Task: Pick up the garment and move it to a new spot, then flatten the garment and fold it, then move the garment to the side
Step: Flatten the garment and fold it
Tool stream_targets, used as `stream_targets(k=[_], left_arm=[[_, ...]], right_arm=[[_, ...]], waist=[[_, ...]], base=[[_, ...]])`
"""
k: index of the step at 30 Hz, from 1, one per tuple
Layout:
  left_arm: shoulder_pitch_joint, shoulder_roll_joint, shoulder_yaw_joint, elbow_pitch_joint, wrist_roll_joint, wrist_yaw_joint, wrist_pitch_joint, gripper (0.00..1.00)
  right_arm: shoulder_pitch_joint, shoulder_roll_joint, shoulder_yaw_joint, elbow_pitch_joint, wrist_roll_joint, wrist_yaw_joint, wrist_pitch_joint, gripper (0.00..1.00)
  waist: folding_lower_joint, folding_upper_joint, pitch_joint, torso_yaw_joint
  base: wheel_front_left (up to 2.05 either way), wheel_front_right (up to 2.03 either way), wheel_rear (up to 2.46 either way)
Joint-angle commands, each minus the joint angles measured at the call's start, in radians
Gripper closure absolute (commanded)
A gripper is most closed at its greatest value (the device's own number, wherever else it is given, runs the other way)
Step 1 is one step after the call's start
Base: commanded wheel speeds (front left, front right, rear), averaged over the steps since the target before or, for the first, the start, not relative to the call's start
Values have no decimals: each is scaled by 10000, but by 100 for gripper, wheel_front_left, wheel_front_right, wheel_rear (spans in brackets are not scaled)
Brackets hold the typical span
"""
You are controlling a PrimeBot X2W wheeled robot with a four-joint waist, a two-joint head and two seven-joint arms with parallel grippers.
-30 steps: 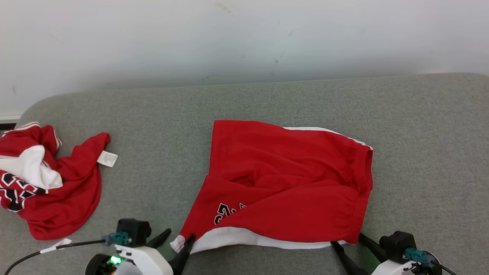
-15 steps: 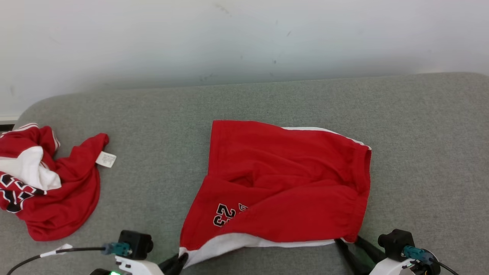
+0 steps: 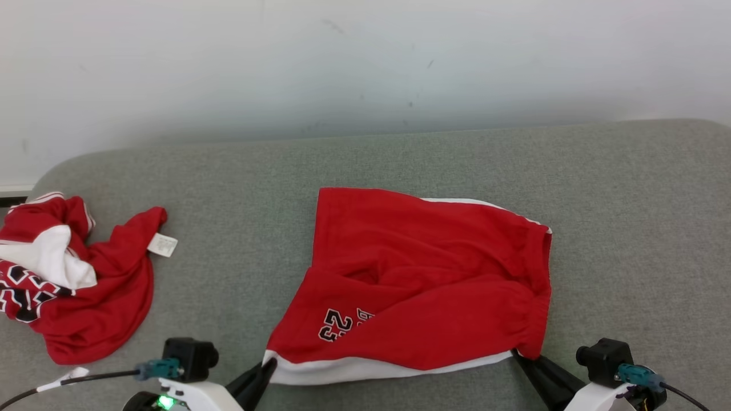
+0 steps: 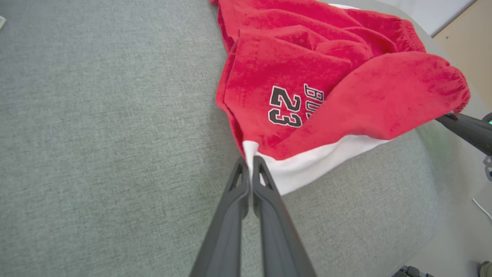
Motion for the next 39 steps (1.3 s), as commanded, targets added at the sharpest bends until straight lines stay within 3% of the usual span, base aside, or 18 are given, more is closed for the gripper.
stream_targets(k=[1, 11, 17, 22, 31, 39], left_arm=[[-46, 37, 95, -102, -174, 11, -137, 100], [-1407, 394, 76, -193, -260, -84, -357, 100], [-3864, 848, -94, 315, -292, -115, -393, 100], [-6524, 1107, -755, 1178, -960, -109, -449, 100], [-11515, 1257, -1703, 3867, -1887, -113, -976, 100], [-14542, 1007, -1967, 5790, -2410, -114, -2124, 100]], right_arm=[[-122, -203, 92, -270, 202, -19, -45, 100], [-1075, -1913, 774, -3089, 2051, -19, 1037, 100], [-2931, -2699, 828, -4185, 3113, -19, 2052, 100], [-4877, -2976, 690, -4296, 4166, -19, 3011, 100], [-8622, -2483, 162, -2924, 5115, -19, 3779, 100], [-10937, -1608, -318, -1464, 4895, -19, 2444, 100]], waist=[[0, -1, -47, -22], [0, -1, 353, -158], [0, -1, 1337, -179], [0, -1, 2348, -183], [0, -1, 4012, -323], [0, -1, 4419, -523]], base=[[0, 0, 0], [0, 0, 0], [0, 0, 0], [0, 0, 0], [0, 0, 0], [0, 0, 0]])
